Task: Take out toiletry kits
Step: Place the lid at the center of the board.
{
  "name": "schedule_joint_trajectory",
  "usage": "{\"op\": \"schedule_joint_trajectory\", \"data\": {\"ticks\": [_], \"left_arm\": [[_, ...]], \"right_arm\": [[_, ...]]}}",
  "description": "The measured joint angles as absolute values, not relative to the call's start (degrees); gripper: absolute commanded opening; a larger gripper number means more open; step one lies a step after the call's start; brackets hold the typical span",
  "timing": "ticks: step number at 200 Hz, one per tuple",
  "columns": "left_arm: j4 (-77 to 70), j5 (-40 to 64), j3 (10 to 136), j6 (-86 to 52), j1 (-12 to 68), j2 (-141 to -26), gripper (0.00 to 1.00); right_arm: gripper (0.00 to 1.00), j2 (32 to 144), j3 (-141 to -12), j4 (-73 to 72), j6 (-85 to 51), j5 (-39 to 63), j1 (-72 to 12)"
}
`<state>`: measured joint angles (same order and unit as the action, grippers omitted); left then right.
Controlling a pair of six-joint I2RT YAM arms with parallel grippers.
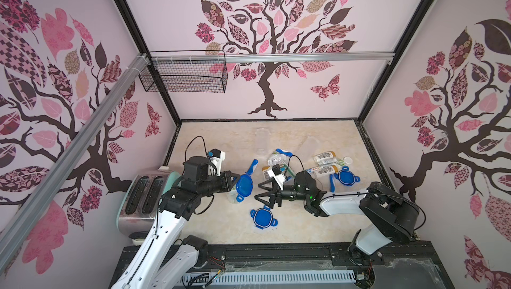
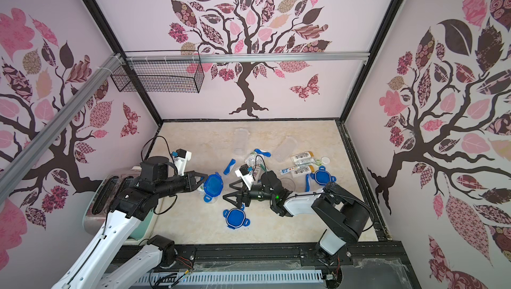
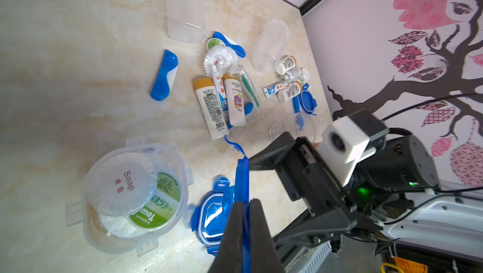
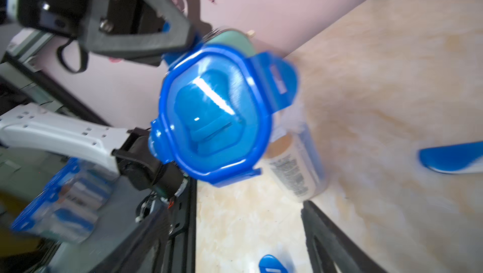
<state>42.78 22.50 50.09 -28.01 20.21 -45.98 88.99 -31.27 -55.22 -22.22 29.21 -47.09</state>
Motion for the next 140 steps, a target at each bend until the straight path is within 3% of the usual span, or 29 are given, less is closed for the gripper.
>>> {"op": "schedule_joint_trajectory", "data": {"ticks": [51, 88, 140], "left_arm": [[51.62, 10.13, 48.88, -31.53, 33.43, -41.82, 0.00], [58.37, -2.59, 51.09, -35.77, 45.10, -47.99, 0.00], [64.60, -15.68, 53.21, -41.60, 52.88, -58.46, 0.00]], "right_arm": [[0.87, 79.92, -26.65, -51.75, -21.61, 12.95, -42.98], [0.87, 79.00, -26.41, -51.20, -21.54, 9.87, -42.98], [0.88, 78.06, -26.17, -50.70, -20.95, 8.08, -42.98]]}}
